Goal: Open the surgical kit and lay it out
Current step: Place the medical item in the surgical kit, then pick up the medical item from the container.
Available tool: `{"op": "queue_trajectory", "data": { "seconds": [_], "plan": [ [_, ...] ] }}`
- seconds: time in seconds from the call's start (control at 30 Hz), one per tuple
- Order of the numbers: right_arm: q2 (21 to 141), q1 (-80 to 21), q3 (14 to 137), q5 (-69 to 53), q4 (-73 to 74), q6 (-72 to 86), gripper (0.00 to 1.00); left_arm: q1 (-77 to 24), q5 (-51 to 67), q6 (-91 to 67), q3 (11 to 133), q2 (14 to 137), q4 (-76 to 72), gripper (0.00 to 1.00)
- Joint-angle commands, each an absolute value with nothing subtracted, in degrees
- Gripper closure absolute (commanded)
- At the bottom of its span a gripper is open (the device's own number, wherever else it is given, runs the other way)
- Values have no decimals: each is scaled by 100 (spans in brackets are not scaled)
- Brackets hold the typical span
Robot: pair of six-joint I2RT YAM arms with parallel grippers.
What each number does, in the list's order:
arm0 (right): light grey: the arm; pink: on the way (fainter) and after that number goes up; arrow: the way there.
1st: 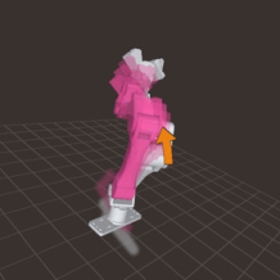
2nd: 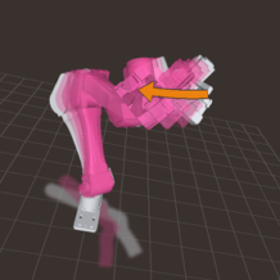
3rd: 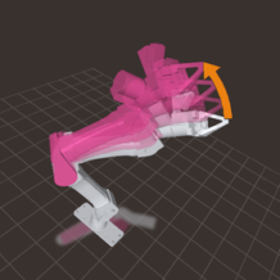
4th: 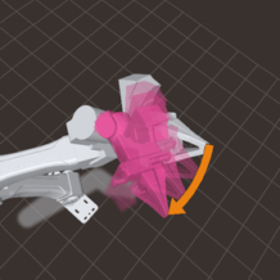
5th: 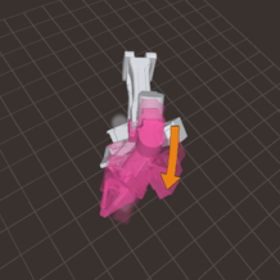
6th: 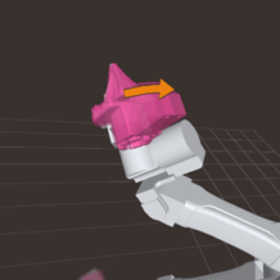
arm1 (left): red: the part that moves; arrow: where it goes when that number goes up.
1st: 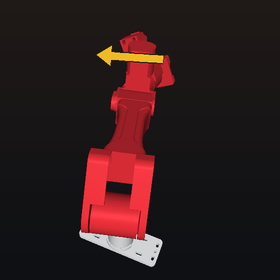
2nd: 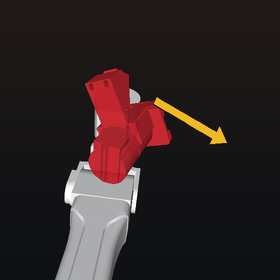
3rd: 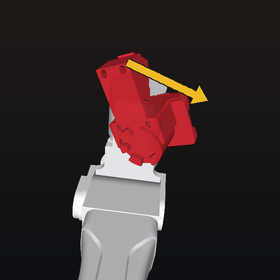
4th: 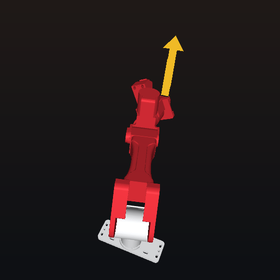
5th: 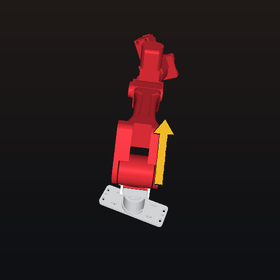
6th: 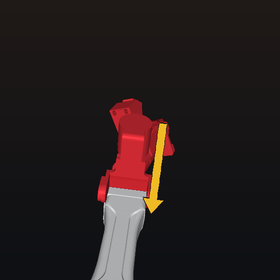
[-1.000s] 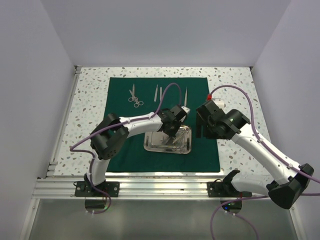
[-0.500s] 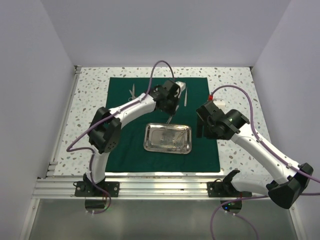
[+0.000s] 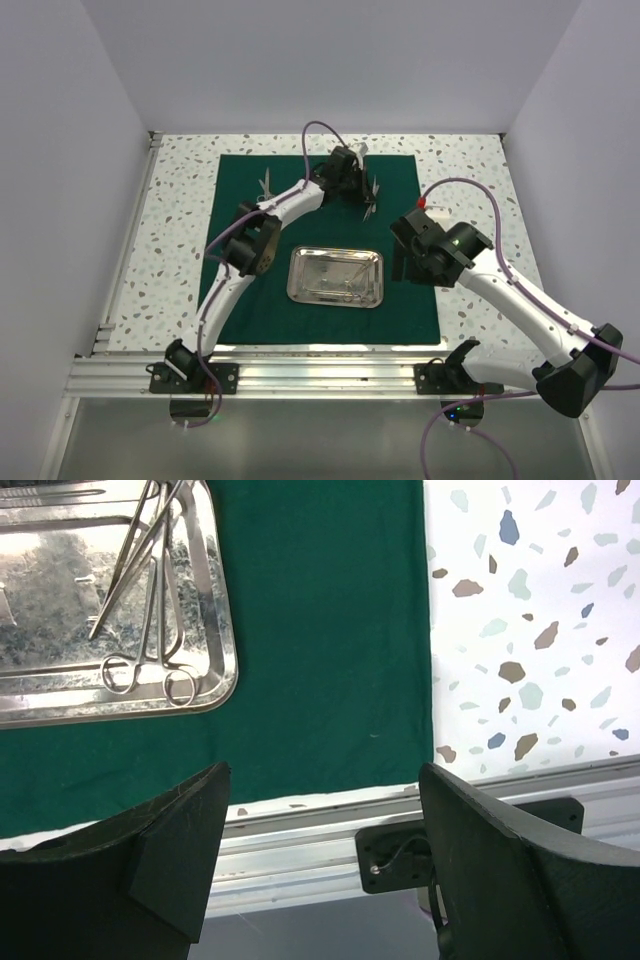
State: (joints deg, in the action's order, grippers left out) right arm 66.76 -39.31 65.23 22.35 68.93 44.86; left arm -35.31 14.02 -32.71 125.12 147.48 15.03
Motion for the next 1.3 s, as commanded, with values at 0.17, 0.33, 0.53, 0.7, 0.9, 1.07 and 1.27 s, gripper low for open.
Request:
{"op": "queue_trajectory", "data": {
  "seconds": [0.17,0.33,0.53,0.7,0.9,1.07,1.27],
  "plan": [
    [6960,-3920,6688,2048,6461,4614,20,-3147,2039,-3868,12413,14776,633,40],
    [7584,-3911,7004,1240,5635,4693,22,-2927,1890,-3472,11015,13195,598,34],
    [8788,-3920,7426,844,4879,5132,27,-2523,1794,-2822,9520,11226,1097,30],
    [9631,-3894,7690,879,4650,5537,31,-2268,1433,-2312,8492,9767,1564,31],
    [10449,-3885,8033,1028,4790,5774,32,-2092,1345,-1987,7507,8614,1810,31],
    [10915,-3876,8340,1204,5000,5932,33,-2004,1292,-1829,7014,8174,2012,32],
    [11258,-3815,8639,1467,5255,6099,36,-1916,1222,-1513,6829,7875,2241,33]
  ]
}}
